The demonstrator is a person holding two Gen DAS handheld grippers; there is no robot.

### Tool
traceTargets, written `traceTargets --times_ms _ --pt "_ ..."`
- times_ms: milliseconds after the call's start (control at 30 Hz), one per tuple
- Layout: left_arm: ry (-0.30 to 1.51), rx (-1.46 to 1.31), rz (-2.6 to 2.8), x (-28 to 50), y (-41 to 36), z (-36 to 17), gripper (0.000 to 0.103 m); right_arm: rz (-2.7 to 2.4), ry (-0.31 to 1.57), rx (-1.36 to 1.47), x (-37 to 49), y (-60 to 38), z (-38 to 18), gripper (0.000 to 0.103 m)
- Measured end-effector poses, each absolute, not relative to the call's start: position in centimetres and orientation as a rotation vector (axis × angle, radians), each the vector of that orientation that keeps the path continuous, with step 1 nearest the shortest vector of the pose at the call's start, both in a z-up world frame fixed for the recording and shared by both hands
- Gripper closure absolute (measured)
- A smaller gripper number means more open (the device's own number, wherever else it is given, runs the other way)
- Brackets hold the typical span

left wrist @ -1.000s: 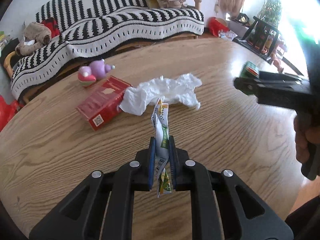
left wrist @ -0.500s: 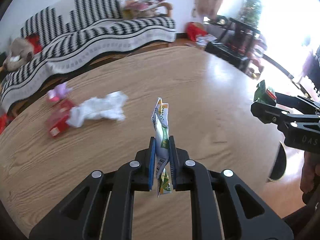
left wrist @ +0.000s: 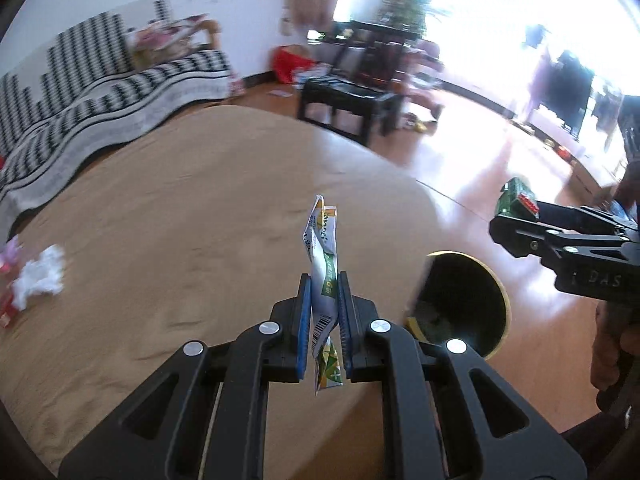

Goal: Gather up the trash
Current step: 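Carry the snack strip and green toy car over the black bin, then open both tools to drop the strip and toy car into the bin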

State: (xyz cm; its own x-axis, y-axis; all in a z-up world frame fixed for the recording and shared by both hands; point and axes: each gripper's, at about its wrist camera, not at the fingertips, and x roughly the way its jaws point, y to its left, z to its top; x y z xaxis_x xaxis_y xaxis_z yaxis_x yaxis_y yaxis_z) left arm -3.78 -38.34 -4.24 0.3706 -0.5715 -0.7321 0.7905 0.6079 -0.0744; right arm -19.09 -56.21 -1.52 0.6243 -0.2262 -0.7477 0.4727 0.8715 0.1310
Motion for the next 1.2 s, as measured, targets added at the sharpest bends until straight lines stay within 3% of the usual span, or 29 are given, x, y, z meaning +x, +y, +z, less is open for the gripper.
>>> traceTargets --times_ms 500,1200 --pt "0.913 0.382 -1.145 -11.2 -50.1 -10.2 0.091 -0.573 0.838 0.532 -29.6 -66.2 -6.2 0.026" --pt "0.957 0.392 -1.189 -12.6 -54.0 -12.4 0.091 -0.603 0.851 0.571 -29.9 -67.5 -7.3 0.026"
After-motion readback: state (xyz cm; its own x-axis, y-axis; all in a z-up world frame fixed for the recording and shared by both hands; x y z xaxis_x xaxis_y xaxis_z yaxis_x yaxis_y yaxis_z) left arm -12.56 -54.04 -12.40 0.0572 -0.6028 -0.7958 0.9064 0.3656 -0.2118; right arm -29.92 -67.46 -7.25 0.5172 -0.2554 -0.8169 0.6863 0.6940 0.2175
